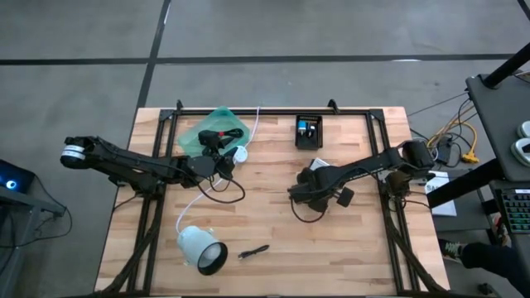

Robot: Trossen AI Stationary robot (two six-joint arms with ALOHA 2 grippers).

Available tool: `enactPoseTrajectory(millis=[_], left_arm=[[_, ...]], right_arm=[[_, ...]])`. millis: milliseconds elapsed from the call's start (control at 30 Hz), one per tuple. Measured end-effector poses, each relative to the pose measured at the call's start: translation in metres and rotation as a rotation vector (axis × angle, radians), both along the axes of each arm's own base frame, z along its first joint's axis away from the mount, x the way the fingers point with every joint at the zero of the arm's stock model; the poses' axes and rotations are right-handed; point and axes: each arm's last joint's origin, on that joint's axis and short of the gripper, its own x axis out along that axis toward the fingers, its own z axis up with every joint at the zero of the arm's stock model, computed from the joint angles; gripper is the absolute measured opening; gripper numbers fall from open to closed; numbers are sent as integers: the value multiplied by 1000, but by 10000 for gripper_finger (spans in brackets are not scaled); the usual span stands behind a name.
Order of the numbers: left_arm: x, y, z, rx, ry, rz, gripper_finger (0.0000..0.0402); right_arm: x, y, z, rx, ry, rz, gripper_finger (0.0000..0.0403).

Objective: Pick and place items into bin
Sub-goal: Put the white card reader box into the bottom black bin

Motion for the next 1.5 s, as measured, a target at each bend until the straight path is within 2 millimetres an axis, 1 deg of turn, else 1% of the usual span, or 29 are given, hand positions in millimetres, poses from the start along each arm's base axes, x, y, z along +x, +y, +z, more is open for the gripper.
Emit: enactPoseTrajectory(millis=[167, 267, 433, 633, 1000, 1067, 1133, 1267, 1333, 1500], left_arm=[[0, 0, 0, 0, 0, 0, 178], [0, 0, 0, 0, 1, 0, 178], [0, 0, 0, 0, 1, 0, 178], [0, 0, 0, 1, 1, 0, 178], [0, 0, 0, 1, 1, -1, 178], [0, 0, 0, 1, 1, 0, 178], [0, 0, 0, 1, 1, -1, 178], [0, 0, 0, 1, 1, -1, 178], [0, 0, 0, 1, 2, -1, 178], [0, 0, 0, 1, 2, -1, 178]], right_arm=[[-1, 0, -5, 71, 2, -18, 9], [-2, 0, -6, 74, 6, -32, 9], [0, -5, -7, 55, -36, -161, 16], [2, -10, -7, 42, -62, -255, 40], [4, -10, -6, 36, -84, -251, 98], [1, -11, -5, -8, -75, -244, 104], [-3, -14, -3, -90, -54, -238, 107], [-10, -19, 0, -237, -27, -257, 102], [-13, -23, 2, -259, -25, -323, 96], [-18, -43, 4, -308, -99, -598, 69]])
